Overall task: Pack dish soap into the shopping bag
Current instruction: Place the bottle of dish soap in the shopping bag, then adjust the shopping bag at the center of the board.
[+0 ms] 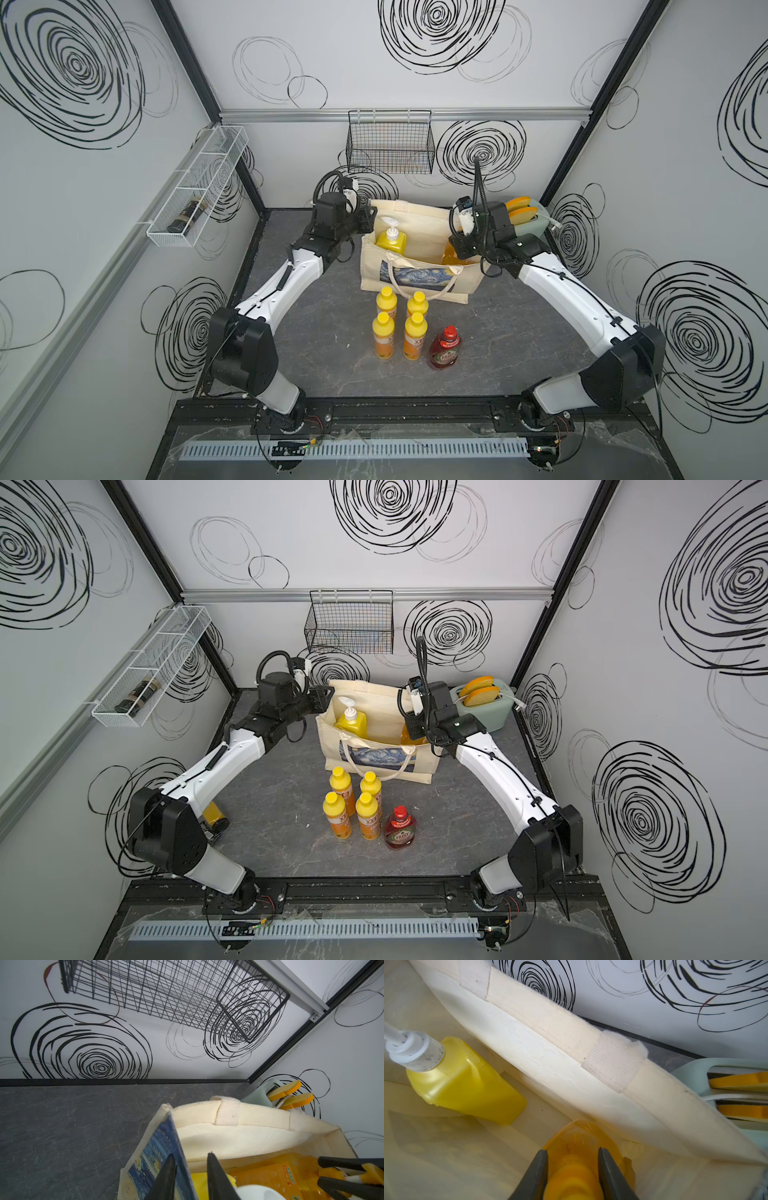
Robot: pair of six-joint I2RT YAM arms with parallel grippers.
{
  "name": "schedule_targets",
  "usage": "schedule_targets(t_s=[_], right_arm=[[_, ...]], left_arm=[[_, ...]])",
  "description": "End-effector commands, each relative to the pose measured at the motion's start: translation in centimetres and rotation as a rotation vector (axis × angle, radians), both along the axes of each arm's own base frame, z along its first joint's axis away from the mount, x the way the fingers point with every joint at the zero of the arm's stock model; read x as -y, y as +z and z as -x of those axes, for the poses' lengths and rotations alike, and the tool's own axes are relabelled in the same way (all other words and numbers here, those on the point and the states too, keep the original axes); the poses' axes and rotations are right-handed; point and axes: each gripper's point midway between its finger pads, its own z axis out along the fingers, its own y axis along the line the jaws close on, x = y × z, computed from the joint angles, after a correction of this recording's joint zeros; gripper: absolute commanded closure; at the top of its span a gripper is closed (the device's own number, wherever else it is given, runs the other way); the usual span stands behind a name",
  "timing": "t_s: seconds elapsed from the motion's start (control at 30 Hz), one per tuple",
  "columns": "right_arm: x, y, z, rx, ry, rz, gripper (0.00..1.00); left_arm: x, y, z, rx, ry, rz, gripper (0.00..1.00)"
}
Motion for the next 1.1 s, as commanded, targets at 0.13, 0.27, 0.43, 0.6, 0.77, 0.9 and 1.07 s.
schedule_targets(t_s=[0.13, 0.27, 0.43, 0.6, 0.77, 0.9, 1.07], right_arm=[[-0.4, 3.6, -1.9, 0.159, -0.009, -0.077, 0.8], [0.0, 4.9, -2.1, 0.16, -0.021, -0.086, 0.57], [0.2, 11.8, -0.2, 0.251, -0.002, -0.186, 0.28], [0.8, 16.4, 2.3, 0.313, 0.031, -0.292, 0.11], [5.8, 14.0, 1.2, 0.241, -0.118, -0.276, 0.09], [8.6, 9.9, 0.0, 0.123, -0.188, -0.257, 0.13], [7.6, 5.2, -1.2, -0.005, -0.155, -0.245, 0.24]], left_arm=[[-0.6, 1.9, 1.1, 0.059, 0.003, 0.009, 0.61], [-0.6, 1.6, 1.5, 0.053, -0.001, 0.004, 0.49], [-1.1, 1.8, 2.0, 0.061, 0.015, -0.003, 0.34], [-1.3, 2.6, 2.5, 0.082, 0.024, 0.002, 0.28], [-1.4, 2.3, 2.3, 0.077, 0.031, -0.004, 0.28], [-1.3, 1.8, 2.0, 0.066, 0.031, -0.013, 0.38], [-1.1, 1.0, 1.7, 0.045, 0.025, -0.019, 0.67]])
